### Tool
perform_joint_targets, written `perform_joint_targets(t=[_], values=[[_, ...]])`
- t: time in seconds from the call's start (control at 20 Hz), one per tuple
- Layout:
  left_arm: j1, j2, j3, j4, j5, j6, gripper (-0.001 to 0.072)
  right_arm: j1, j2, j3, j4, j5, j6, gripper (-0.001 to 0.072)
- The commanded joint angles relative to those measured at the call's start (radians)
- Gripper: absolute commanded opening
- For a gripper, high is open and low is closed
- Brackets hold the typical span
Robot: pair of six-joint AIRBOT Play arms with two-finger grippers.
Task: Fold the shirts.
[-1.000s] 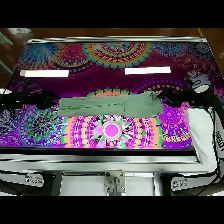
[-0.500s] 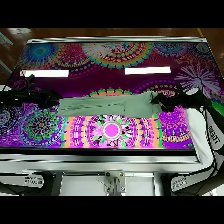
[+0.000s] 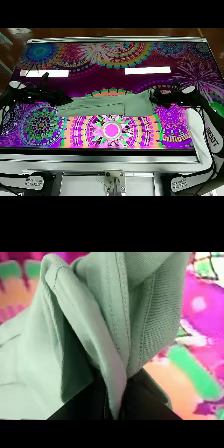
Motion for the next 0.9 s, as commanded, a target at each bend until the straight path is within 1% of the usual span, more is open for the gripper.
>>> perform_joint_targets(t=[0.0,0.25,0.45,0.6,0.7,0.85], values=[[-0.128,-0.005,0.001,-0.055,0.110,0.000,0.0063,0.000,0.118,0.001,0.009,0.029,0.000,0.0053],[-0.384,-0.037,0.001,-0.173,0.352,0.000,0.0057,0.002,0.307,0.001,0.026,0.152,0.020,0.0053],[-0.555,-0.084,0.001,-0.240,0.502,0.000,0.0054,0.002,0.440,0.001,0.035,0.237,0.047,0.0053],[-0.653,-0.142,0.001,-0.341,0.573,0.000,0.0053,0.001,0.511,0.001,0.035,0.315,0.066,0.0053],[-0.694,-0.168,0.002,-0.391,0.601,0.002,0.0049,0.001,0.556,0.001,0.035,0.379,0.072,0.0053],[-0.737,-0.208,0.003,-0.437,0.647,0.002,0.0048,0.001,0.619,0.001,0.021,0.410,0.094,0.0053]])
